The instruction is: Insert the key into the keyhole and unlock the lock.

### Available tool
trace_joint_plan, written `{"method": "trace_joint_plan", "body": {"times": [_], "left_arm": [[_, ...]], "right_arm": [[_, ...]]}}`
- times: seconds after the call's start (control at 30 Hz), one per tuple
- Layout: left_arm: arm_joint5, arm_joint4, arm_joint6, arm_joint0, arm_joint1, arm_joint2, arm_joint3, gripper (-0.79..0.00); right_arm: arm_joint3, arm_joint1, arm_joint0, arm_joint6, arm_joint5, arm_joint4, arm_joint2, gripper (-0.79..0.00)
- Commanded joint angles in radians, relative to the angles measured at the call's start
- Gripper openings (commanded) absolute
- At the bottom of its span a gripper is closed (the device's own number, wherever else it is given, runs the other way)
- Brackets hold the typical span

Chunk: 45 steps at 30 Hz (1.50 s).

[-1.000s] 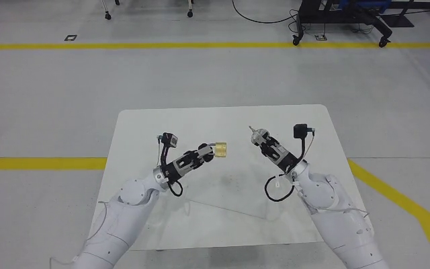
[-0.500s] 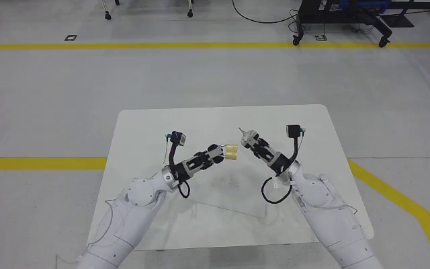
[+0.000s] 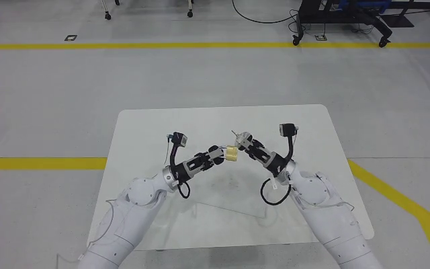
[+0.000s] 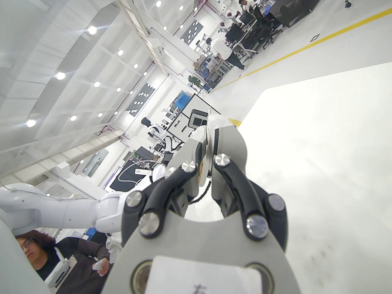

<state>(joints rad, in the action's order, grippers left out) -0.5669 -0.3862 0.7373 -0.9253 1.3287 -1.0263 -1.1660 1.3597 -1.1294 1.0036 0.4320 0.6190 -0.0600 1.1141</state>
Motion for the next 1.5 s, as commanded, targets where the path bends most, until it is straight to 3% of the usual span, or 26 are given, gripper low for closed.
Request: {"method": "trace_joint_plan", "body": {"times": [0.0, 0.53, 0.97, 1.17, 1.3, 1.47], "left_arm": [[0.0, 0.005, 0.001, 0.002, 0.0, -0.001, 0.003, -0.785], [0.018, 0.051, -0.027, -0.005, 0.003, -0.002, -0.009, -0.785], [0.034, -0.13, 0.048, -0.008, 0.019, 0.012, 0.024, -0.785], [0.028, -0.179, 0.072, 0.004, 0.026, 0.013, 0.069, -0.785], [0.023, -0.171, 0.074, 0.015, 0.029, 0.012, 0.096, -0.785], [0.023, -0.138, 0.094, 0.04, 0.032, 0.021, 0.12, -0.785]], "right_arm": [[0.007, -0.001, 0.002, 0.01, 0.003, -0.01, 0.002, -0.785], [0.084, -0.003, 0.024, 0.072, -0.032, -0.015, 0.013, -0.785], [0.225, 0.001, 0.059, 0.131, -0.052, 0.062, 0.016, -0.785], [0.313, 0.01, 0.099, 0.096, -0.045, 0.1, 0.076, -0.785], [0.366, 0.02, 0.13, 0.07, -0.073, 0.256, 0.126, -0.785], [0.442, 0.029, 0.178, 0.023, -0.133, 0.581, 0.149, -0.785]]}}
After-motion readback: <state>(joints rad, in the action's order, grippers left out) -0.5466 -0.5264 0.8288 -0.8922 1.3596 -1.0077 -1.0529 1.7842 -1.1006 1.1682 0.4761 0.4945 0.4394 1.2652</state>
